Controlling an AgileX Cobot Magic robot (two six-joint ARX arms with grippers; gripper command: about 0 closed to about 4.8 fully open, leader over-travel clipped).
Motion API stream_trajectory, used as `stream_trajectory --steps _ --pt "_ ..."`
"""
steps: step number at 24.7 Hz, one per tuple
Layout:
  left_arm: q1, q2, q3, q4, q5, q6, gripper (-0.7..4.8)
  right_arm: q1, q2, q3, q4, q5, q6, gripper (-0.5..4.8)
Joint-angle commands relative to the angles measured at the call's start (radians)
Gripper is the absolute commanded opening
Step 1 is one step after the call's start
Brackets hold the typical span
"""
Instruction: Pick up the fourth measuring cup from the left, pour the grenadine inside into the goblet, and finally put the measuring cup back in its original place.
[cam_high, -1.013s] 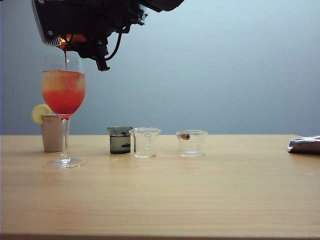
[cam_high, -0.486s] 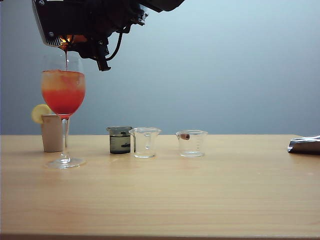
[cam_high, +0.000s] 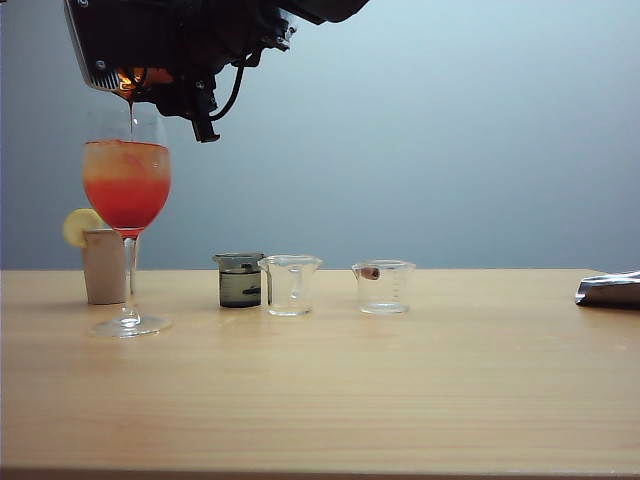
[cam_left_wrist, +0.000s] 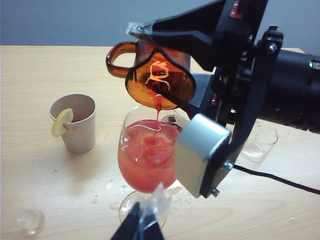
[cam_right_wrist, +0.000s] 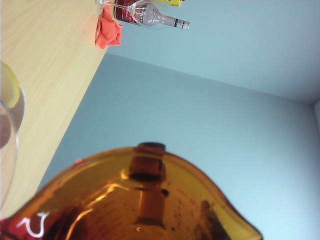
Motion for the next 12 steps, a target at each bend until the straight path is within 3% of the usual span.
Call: stream_trajectory --steps 1,12 --pt "0.0 -0.002 0.005 0.006 0.005 -0.003 -0.06 0.0 -0.006 0.004 0.028 0.001 0.095 -0.05" --pt "0.0 -0.002 0.005 0.007 0.005 -0.003 -0.06 -0.004 -0.006 0.004 0.028 0.005 0.416 -0.05"
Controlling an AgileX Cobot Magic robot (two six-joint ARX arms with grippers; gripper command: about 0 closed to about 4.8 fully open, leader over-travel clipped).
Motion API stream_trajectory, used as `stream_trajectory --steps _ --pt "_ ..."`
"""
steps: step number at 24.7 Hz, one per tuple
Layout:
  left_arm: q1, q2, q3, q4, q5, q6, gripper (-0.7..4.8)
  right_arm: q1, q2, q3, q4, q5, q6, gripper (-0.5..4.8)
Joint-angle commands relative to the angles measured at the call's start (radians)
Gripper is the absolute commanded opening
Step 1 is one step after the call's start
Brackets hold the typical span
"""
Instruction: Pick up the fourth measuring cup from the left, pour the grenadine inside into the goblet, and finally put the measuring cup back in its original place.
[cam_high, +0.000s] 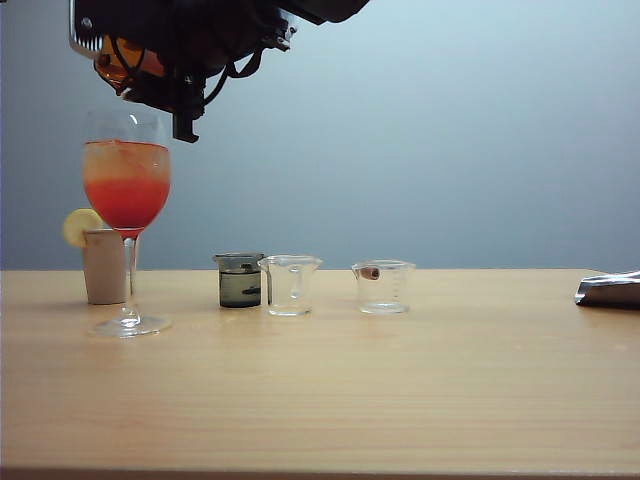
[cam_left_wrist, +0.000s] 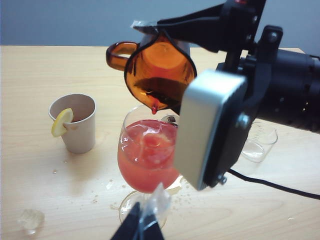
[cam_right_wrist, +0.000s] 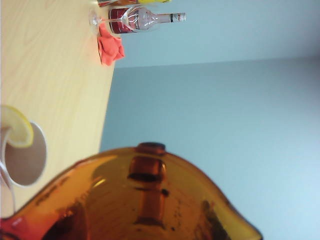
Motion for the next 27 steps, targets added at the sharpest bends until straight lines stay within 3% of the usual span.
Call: stream_trajectory --steps 1,5,8,11,16,27 --pt "0.0 -0.002 0.005 0.007 0.005 -0.003 -0.06 -0.002 -0.006 0.004 0.028 0.004 0.112 -0.05" --pt "0.0 -0.002 0.005 0.007 0.005 -0.003 -0.06 -0.005 -0.006 0.004 0.029 0.004 0.235 -0.05" --pt "0.0 -0.002 0.005 0.01 0.005 -0.003 -0.06 -0.024 -0.007 0.004 0.058 0.019 0.498 -0.05" --pt "0.0 -0.002 0.005 0.01 0.005 -0.003 -0.06 -0.034 -0.007 0.004 0.093 0.027 0.588 -0.05" --pt "0.0 -0.002 0.005 0.007 0.005 -0.003 -0.06 -0.075 -0.029 0.004 0.128 0.049 0.856 -0.05" --pt "0.0 -0.002 0.005 0.007 0.005 -0.003 -0.06 -0.208 -0.134 0.001 0.117 0.136 1.114 -0.05"
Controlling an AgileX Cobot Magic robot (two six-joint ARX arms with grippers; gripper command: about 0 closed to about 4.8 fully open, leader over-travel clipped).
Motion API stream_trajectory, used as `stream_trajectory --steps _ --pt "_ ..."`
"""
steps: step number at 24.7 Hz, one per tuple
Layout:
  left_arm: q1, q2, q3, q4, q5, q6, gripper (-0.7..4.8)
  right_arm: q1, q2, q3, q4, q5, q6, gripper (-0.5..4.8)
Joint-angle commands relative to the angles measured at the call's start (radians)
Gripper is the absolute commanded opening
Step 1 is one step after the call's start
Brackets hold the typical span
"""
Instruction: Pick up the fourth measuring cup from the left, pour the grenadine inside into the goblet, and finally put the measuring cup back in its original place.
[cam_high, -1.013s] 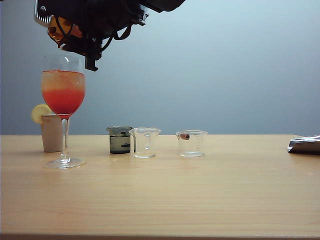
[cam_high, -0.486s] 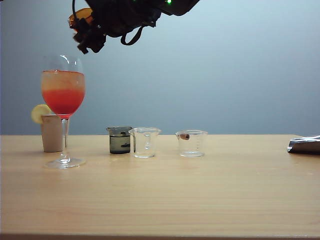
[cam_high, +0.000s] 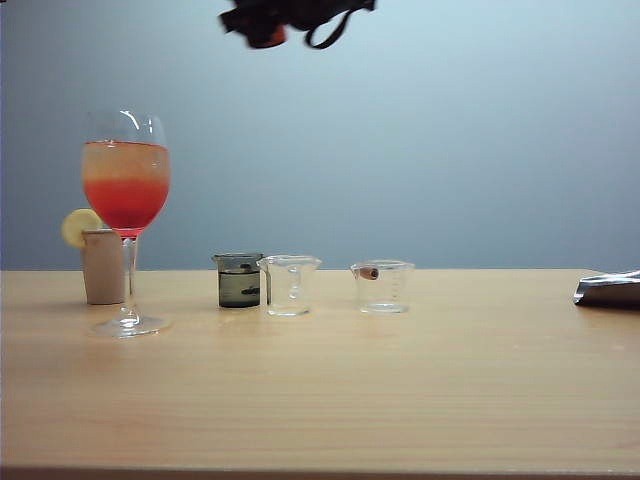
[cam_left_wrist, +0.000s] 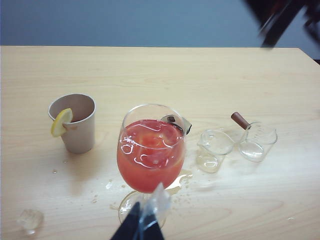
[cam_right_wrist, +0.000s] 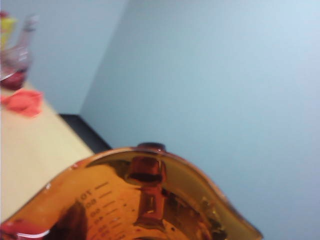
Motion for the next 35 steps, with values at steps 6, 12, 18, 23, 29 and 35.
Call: stream_trajectory --steps 6,12,18,23,29,35 --pt "0.0 -0.002 0.005 0.007 0.005 -0.003 -0.06 -0.135 -0.116 -0.06 -0.023 0.047 0.128 -0.05" --pt "0.0 -0.002 0.005 0.007 0.005 -0.003 -0.06 -0.251 -0.225 -0.286 0.048 0.066 0.259 -0.05" --pt "0.0 -0.002 0.005 0.007 0.005 -0.003 -0.06 -0.302 -0.289 -0.549 0.229 0.089 0.31 -0.05" --pt "0.0 -0.002 0.005 0.005 0.005 -0.003 -0.06 -0.327 -0.291 -0.79 0.364 0.131 0.359 -0.05" --pt "0.0 -0.002 0.005 0.005 0.005 -0.003 -0.06 -0.344 -0.272 -0.94 0.428 0.15 0.394 -0.05" --pt "0.0 -0.002 0.005 0.001 0.009 -0.005 -0.06 -0.393 -0.154 -0.969 0.528 0.089 0.415 -0.05"
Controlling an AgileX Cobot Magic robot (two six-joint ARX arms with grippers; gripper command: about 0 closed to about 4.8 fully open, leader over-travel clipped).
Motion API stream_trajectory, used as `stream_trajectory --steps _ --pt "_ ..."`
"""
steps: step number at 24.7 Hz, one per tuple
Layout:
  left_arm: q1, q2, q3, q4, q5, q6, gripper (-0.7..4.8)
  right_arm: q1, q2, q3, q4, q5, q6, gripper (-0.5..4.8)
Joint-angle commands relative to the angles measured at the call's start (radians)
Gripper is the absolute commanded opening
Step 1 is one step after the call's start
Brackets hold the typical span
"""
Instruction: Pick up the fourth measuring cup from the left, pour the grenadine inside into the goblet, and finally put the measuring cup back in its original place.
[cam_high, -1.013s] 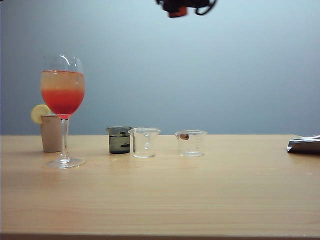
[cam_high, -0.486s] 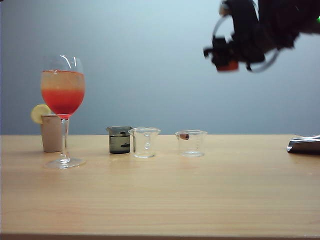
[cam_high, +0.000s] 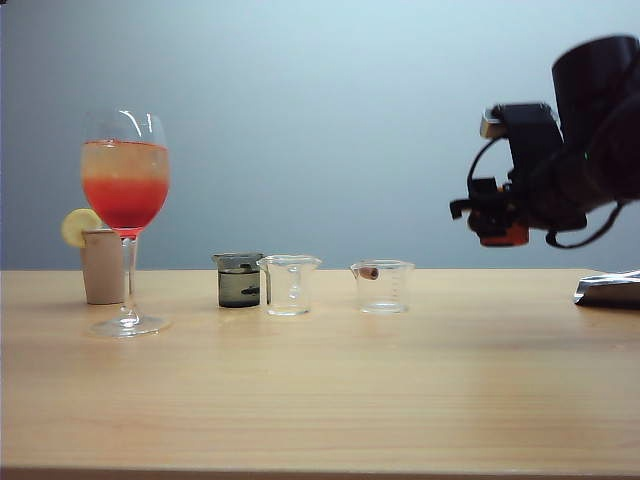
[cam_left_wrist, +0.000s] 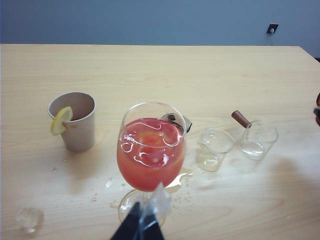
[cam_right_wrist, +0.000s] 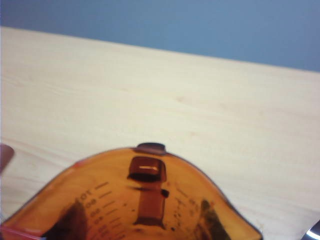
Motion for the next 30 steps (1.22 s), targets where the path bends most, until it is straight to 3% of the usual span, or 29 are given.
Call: stream_trajectory --steps 1,20,22,26,28,30 --pt "0.0 -0.003 0.005 0.003 0.017 -0.007 -0.06 -0.021 0.068 0.006 0.126 -0.052 0.011 -0.05" --pt "0.0 -0.003 0.005 0.004 0.023 -0.007 -0.06 -0.035 0.311 0.118 0.163 -0.089 0.011 0.05" --pt "0.0 -0.003 0.005 0.004 0.023 -0.007 -0.06 -0.035 0.311 0.117 0.152 -0.093 0.012 0.62" --pt "0.0 -0.003 0.005 0.005 0.023 -0.007 -0.06 -0.034 0.311 0.117 0.111 -0.145 0.039 3.16" --pt "0.0 -0.003 0.005 0.005 0.023 -0.007 -0.06 -0.034 0.311 0.117 0.086 -0.153 0.055 3.18" --pt "0.0 -0.003 0.005 0.005 0.023 -0.007 -0.06 -0.034 0.31 0.116 0.073 -0.171 0.057 3.53"
